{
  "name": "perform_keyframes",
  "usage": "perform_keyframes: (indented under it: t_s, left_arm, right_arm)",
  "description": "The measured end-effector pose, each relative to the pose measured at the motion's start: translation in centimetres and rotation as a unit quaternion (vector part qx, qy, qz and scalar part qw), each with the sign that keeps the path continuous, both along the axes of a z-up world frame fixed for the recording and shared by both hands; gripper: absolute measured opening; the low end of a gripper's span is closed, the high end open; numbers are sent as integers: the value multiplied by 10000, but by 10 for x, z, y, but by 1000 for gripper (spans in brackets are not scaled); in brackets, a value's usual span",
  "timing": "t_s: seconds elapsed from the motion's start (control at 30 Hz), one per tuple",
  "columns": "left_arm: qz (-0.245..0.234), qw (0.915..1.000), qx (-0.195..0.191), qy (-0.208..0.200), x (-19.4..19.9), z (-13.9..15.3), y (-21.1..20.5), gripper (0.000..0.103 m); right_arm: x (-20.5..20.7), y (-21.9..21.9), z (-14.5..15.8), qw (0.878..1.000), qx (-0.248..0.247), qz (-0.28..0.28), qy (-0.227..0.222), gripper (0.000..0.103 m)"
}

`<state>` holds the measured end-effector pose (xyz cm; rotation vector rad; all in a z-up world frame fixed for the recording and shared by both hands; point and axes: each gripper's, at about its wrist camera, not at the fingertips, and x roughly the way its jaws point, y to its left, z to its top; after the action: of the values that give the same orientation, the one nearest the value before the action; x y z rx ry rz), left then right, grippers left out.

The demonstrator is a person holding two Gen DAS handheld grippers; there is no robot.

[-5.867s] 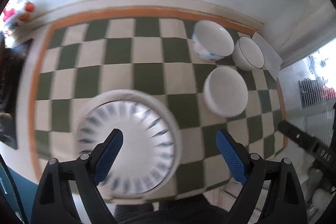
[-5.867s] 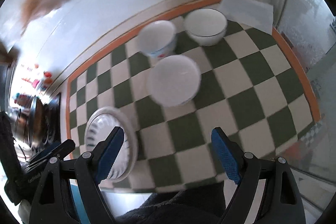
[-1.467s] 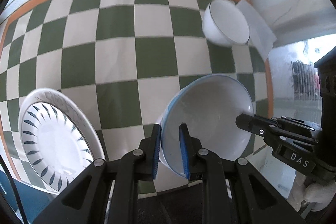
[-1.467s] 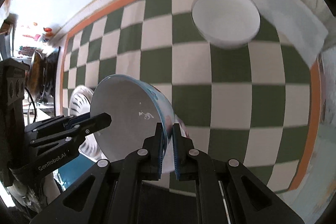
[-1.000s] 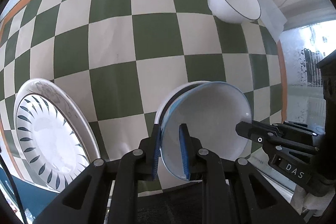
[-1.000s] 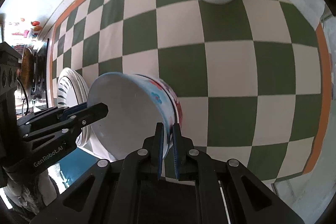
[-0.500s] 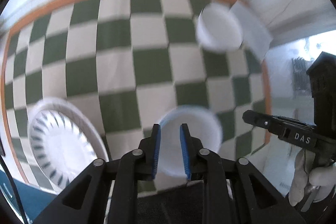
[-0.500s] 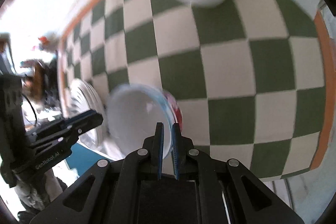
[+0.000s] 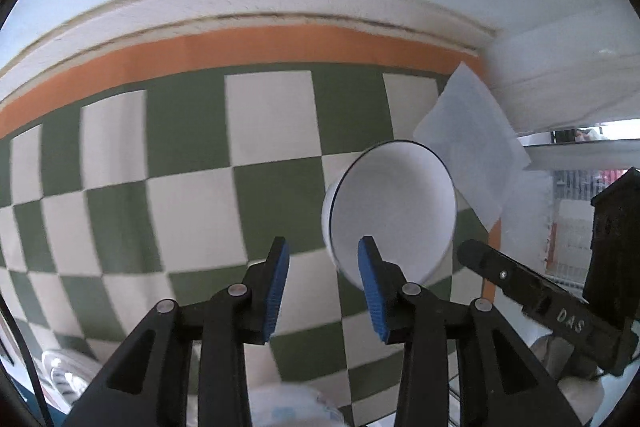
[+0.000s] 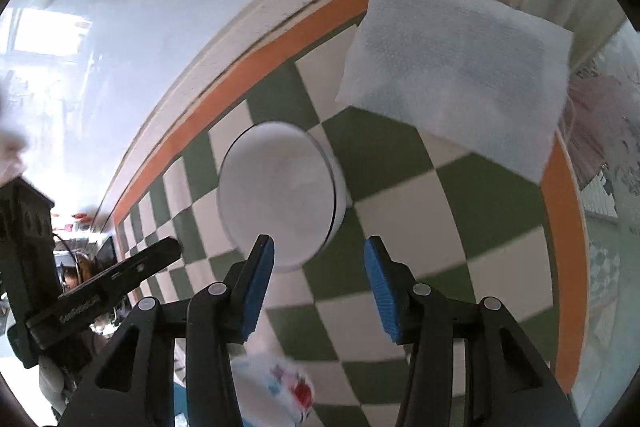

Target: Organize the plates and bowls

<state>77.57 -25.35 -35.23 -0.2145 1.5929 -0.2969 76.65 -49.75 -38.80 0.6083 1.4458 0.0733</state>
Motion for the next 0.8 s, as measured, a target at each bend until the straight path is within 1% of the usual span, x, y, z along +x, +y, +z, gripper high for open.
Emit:
perform_keyframes:
  t_s: [0.23, 0.4, 0.47, 0.5, 0.53, 0.6, 0.67, 0.73, 0.8]
  left_arm:
    - [-154, 9995, 50, 277, 9, -34, -17, 33]
    - [-224, 9994, 125, 247, 12, -44, -22, 31]
    - [-233, 9995, 70, 225, 13, -45, -22, 16]
    - [-246, 9994, 59, 220, 13, -44, -23, 15]
    - [-264, 9994, 85, 189, 13, -43, -23, 14]
    - [-290, 9994, 125, 107, 12, -39, -23, 14]
    - [-306, 9994, 154, 75, 13, -37, -22, 14]
    - [-300, 9993, 209, 40, 12, -35, -21, 14]
    - [-285, 9994, 196, 21, 10, -34, -22, 14]
  right_arm:
    - [28, 2, -33, 9993, -197, 159, 287, 50]
    - [37, 6, -46, 9986, -255, 224, 400, 50]
    - [40, 9, -49, 9983, -315, 276, 415, 49]
    - [41, 11, -50, 9980, -360, 311, 416, 43]
    - [42, 13, -51, 9978, -382, 342, 416, 30]
    - [43, 16, -52, 9971, -491, 383, 435, 17]
    - [43, 21, -51, 9954, -705, 501, 408, 13]
    - [43, 23, -51, 9949, -759, 544, 391, 10]
    - [41, 23, -49, 9952, -710, 548, 398, 9]
